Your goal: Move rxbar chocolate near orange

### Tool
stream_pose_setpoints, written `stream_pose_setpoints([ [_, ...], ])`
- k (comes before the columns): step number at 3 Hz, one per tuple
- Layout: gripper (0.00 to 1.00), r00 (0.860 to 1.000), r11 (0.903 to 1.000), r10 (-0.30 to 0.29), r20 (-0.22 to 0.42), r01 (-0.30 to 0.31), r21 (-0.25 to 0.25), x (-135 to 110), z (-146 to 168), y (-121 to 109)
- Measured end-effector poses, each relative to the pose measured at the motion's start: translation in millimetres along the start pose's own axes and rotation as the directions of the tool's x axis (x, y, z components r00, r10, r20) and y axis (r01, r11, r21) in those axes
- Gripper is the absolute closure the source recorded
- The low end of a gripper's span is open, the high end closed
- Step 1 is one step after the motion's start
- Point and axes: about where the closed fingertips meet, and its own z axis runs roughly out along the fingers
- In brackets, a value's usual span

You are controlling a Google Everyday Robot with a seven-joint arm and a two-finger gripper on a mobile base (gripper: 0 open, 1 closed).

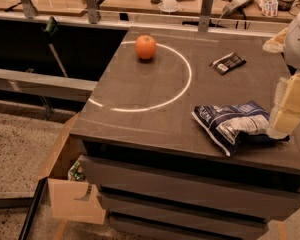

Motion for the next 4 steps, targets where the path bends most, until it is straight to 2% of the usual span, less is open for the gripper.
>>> stream_pose_setpoints([
  [1, 0.00, 1.000, 0.9999, 0.000, 0.005, 0.000, 0.014, 1.8, 0.4, -11.0],
  [2, 0.00, 0.999, 0.9995, -0.030, -0.011, 0.030, -0.005, 17.5, 9.1, -36.1],
  [3, 0.00, 0.989, 0.9900, -0.141, -0.043, 0.141, -0.006, 39.3, 17.5, -103.9],
  [4, 0.00, 0.976, 0.9776, -0.210, -0.054, 0.211, 0.005, 48.9, 31.7, -147.2],
])
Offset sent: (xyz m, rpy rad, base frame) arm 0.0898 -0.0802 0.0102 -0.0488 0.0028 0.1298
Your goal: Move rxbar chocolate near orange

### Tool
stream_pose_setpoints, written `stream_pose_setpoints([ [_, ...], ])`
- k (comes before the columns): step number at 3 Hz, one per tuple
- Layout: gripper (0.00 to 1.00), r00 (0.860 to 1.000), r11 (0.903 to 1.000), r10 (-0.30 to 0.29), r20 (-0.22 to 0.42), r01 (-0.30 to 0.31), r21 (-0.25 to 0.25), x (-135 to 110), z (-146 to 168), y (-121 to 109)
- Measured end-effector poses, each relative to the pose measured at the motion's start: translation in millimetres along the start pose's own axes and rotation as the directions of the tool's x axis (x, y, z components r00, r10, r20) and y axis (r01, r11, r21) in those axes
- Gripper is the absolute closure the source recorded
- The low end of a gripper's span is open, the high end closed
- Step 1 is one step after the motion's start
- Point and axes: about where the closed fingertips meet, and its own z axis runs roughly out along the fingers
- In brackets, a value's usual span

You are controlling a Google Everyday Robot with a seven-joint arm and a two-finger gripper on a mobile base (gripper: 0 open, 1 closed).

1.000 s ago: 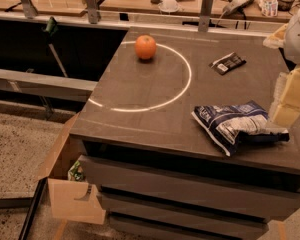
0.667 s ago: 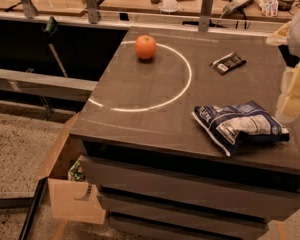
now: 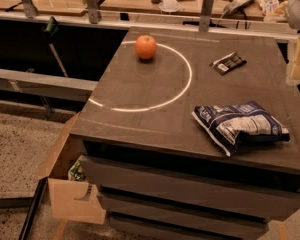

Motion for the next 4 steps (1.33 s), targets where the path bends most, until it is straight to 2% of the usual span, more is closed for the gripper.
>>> stream_pose_setpoints([
  [1, 0.00, 1.000, 0.9990, -0.009, 0.006, 0.008, 0.044, 0.8, -2.2, -15.9],
  [2, 0.00, 1.000, 0.9989, -0.008, 0.007, 0.007, 0.046, -0.1, -1.2, -16.0],
  [3, 0.00, 0.999, 0.9981, -0.034, -0.023, 0.036, 0.050, 10.0, 13.0, -30.1],
  [4, 0.00, 0.997, 0.9964, -0.077, -0.033, 0.078, 0.033, 25.1, 27.8, -41.5],
])
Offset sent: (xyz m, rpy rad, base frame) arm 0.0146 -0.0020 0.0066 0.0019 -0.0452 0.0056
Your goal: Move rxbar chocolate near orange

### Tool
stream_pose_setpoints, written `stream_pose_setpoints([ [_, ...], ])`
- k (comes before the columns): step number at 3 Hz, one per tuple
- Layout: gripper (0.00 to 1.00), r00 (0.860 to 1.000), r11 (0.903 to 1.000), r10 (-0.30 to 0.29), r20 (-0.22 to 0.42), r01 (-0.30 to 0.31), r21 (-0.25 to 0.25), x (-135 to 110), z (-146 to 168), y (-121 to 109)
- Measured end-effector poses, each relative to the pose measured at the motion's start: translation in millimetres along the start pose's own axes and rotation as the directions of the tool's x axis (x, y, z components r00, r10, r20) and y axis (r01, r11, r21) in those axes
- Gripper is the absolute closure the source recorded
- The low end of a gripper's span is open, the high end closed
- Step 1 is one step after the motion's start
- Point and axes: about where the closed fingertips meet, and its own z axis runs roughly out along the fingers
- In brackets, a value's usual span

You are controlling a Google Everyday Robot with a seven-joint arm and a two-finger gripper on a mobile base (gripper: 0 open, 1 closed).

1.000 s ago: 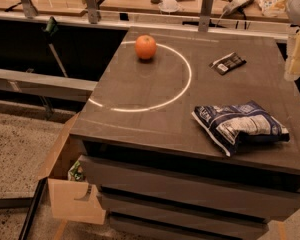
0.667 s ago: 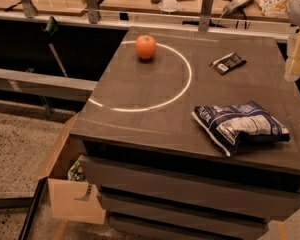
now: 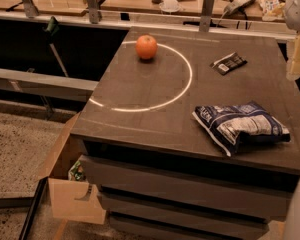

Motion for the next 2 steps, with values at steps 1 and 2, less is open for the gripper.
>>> stream_pose_setpoints([
  [1, 0.00, 0.998, 0.9977, -0.064, 0.025, 0.064, -0.021, 8.3, 17.3, -6.0],
  [2, 0.00, 0.988, 0.9898, -0.136, 0.069, 0.139, -0.033, 6.2, 35.5, -11.5],
])
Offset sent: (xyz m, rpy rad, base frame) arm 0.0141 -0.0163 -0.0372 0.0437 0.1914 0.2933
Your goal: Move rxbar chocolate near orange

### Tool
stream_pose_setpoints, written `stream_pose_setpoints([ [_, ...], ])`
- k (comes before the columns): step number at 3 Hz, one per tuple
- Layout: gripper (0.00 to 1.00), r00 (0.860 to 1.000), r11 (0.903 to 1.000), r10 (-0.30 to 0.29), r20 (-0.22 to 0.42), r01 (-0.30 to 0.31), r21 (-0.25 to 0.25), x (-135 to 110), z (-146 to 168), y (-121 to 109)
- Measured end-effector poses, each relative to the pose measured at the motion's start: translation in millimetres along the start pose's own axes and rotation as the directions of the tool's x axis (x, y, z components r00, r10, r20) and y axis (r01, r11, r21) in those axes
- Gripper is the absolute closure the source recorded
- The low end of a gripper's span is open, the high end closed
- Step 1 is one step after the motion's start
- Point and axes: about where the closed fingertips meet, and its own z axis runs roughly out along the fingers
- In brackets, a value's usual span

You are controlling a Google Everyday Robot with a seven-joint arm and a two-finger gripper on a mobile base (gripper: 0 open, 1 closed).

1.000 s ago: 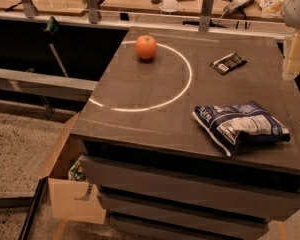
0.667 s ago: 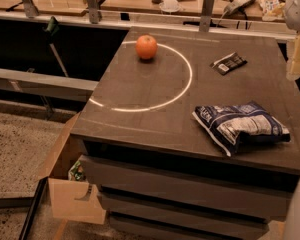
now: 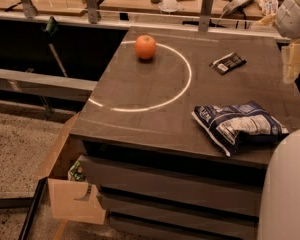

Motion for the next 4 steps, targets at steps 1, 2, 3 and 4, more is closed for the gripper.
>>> stream_pose_setpoints([
  [1, 0.00, 0.999, 0.9995, -0.030, 0.023, 0.030, -0.012, -3.0, 18.7, -9.4],
  [2, 0.00, 0.999, 0.9995, -0.024, 0.031, 0.025, -0.021, -10.7, 30.8, -18.8],
  [3, 0.00, 0.998, 0.9983, 0.047, 0.049, -0.049, 0.031, -6.1, 33.9, -27.3],
  [4, 0.00, 0.993, 0.9911, 0.091, 0.079, -0.098, 0.090, -9.0, 38.2, -40.0],
])
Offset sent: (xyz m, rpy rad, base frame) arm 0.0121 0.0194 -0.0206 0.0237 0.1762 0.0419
